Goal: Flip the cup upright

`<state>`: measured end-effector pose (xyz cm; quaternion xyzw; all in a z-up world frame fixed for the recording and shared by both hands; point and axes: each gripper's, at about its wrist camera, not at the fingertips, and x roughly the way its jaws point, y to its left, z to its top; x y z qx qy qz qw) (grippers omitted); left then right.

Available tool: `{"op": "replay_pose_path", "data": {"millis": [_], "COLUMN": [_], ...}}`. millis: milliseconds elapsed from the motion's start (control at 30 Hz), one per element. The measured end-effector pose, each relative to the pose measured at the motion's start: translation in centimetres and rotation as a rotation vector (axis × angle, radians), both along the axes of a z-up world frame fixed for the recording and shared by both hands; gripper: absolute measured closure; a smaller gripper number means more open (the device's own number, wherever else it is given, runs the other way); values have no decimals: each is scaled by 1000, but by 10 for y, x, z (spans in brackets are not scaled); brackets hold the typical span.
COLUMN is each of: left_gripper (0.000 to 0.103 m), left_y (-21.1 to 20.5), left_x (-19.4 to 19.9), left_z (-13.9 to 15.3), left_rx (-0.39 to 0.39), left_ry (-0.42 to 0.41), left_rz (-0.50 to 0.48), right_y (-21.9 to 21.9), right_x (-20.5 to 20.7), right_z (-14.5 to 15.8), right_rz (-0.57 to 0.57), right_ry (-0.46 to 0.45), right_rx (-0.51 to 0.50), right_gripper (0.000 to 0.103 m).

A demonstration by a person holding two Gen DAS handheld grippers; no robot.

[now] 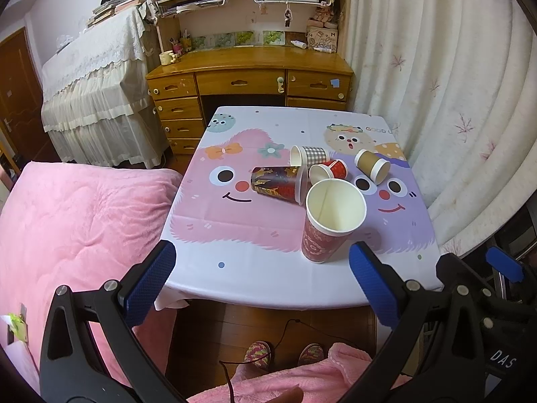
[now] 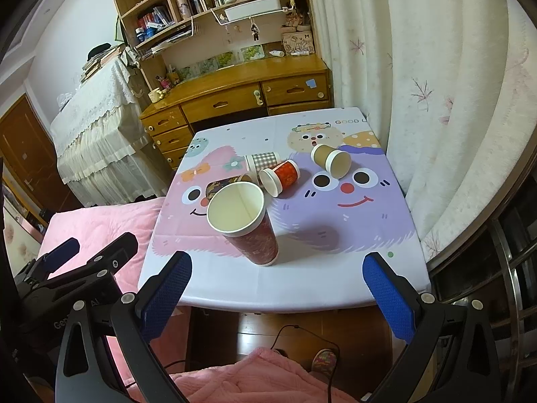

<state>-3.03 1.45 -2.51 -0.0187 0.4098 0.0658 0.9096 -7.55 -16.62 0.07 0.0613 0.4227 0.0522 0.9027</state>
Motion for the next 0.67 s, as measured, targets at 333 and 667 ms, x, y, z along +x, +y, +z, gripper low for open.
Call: {"op": "replay_pose_path", "data": {"millis": [333,667], "left_gripper": [1,1], "left_y": [-1,-1], "left_x": [3,6], "left_z": [-2,-4], "left_rx": [-5,-6], "left_ry": [3,9], "left_rz": [0,2], "right_y": [-1,-7], "right_x": [2,4], "right_z": [-1,4], "right_rz": [-5,-20], "right_ry": [6,19], "right_rx": [-4,5], "right_gripper": [0,0]}}
